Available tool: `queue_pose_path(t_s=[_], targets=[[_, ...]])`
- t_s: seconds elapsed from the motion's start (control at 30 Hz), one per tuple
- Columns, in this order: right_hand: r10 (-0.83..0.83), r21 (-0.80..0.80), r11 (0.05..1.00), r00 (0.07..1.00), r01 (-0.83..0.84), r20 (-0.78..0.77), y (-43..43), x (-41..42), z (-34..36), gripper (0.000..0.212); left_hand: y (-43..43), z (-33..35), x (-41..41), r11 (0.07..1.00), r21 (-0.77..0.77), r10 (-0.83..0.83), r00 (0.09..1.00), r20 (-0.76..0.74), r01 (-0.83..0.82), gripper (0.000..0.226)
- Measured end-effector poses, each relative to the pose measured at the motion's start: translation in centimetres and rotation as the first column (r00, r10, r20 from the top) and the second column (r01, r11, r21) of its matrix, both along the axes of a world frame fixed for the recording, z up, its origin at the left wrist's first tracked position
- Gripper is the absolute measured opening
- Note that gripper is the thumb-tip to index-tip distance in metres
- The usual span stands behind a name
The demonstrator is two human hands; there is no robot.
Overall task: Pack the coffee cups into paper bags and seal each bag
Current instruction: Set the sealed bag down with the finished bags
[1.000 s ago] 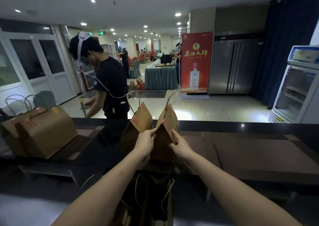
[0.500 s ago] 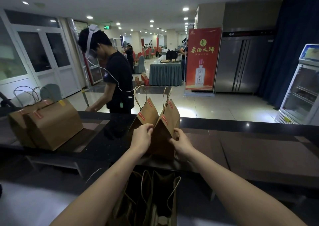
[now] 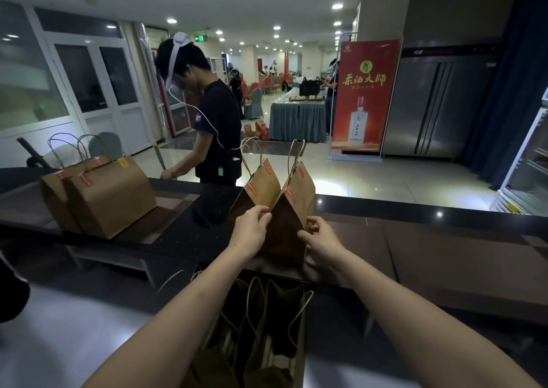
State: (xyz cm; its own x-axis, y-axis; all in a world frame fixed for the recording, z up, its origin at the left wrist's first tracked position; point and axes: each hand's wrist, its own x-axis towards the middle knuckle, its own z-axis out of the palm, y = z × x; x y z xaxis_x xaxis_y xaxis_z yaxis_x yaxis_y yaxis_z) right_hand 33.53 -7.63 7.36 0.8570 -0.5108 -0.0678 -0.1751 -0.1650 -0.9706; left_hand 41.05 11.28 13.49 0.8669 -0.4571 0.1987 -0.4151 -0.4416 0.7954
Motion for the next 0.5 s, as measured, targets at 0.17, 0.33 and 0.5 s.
queue_pose_path(t_s=[0.17,0.33,0.5], targets=[[-0.216,-0.276,0.930,0.969,0.242,0.123,0.9,-2.0,-0.4,0.016,1.6,0.8,-2.4,0.999,-0.021,0.032,0.999,0.020,-0.032,0.032],[-0.077,-0.346,0.930,0.985,0.126,0.152,2.1,-3.7,-1.6,0.013,4.4,1.6,-5.4,0.997,-0.013,0.079,0.997,0.019,-0.079,0.029],[0.029,-0.347,0.938,0.995,0.006,0.096,3.0,-3.3,-1.8,0.014,6.9,1.3,-9.3,0.987,0.035,0.156,0.988,0.020,-0.156,0.026]])
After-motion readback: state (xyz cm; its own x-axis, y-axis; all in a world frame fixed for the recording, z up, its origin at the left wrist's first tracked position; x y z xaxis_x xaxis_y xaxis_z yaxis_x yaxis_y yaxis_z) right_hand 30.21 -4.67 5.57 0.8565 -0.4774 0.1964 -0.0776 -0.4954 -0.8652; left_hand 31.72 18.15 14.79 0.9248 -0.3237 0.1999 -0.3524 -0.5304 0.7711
